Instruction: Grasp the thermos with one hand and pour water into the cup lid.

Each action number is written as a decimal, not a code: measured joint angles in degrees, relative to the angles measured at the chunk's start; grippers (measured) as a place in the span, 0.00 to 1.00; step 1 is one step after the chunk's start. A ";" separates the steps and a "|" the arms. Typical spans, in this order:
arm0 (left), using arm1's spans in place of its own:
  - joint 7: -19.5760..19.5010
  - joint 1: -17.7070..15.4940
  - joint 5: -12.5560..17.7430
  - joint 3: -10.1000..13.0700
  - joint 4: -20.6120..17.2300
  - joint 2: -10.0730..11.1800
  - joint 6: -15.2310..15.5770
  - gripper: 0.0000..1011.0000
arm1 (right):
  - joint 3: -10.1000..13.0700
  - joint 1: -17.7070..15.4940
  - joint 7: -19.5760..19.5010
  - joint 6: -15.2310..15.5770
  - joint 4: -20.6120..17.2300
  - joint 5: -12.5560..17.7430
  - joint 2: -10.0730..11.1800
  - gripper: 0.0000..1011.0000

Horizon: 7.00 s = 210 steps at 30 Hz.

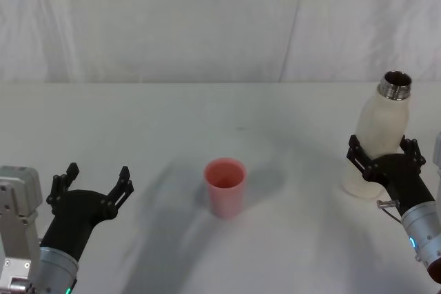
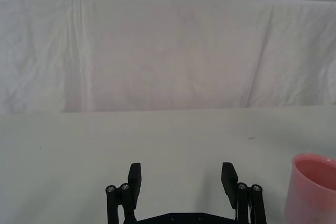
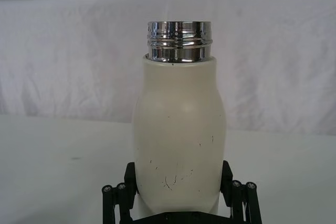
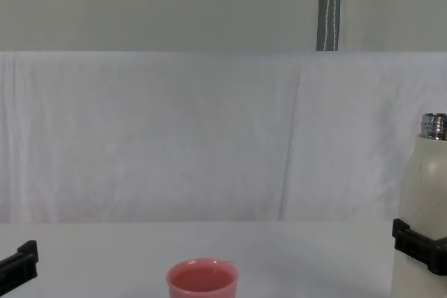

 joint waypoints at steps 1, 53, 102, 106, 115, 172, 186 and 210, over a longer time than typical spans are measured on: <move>0.00 0.00 0.00 0.00 0.00 0.00 0.00 0.99 | 0.00 0.00 0.00 -0.01 0.02 0.02 0.00 0.94; 0.00 0.00 0.00 0.00 0.00 0.00 0.00 0.99 | -0.07 0.17 0.11 -0.02 0.14 0.08 0.07 0.99; 0.00 0.00 0.00 0.00 0.00 0.00 0.00 0.99 | -0.60 -2.17 0.41 1.63 -3.22 0.57 1.13 0.99; 0.00 0.00 0.00 0.00 0.00 0.00 0.00 0.99 | -0.62 -2.51 0.35 1.82 -3.67 0.49 1.14 0.99; 0.00 0.00 0.00 0.00 0.00 0.00 0.00 0.99 | -0.56 -3.23 0.23 1.91 -4.50 0.37 1.30 0.99; 0.00 0.00 0.00 0.00 0.00 0.00 0.00 0.99 | -1.94 -15.05 1.03 0.53 -14.35 -0.41 2.05 0.99; 0.00 0.00 0.00 0.00 0.00 0.00 0.00 0.99 | -3.99 -15.26 2.32 0.40 -14.13 -0.29 2.60 0.99; 0.00 0.00 0.00 0.00 0.00 0.00 0.00 0.99 | -5.55 -14.25 3.96 0.37 -12.98 1.16 3.86 0.99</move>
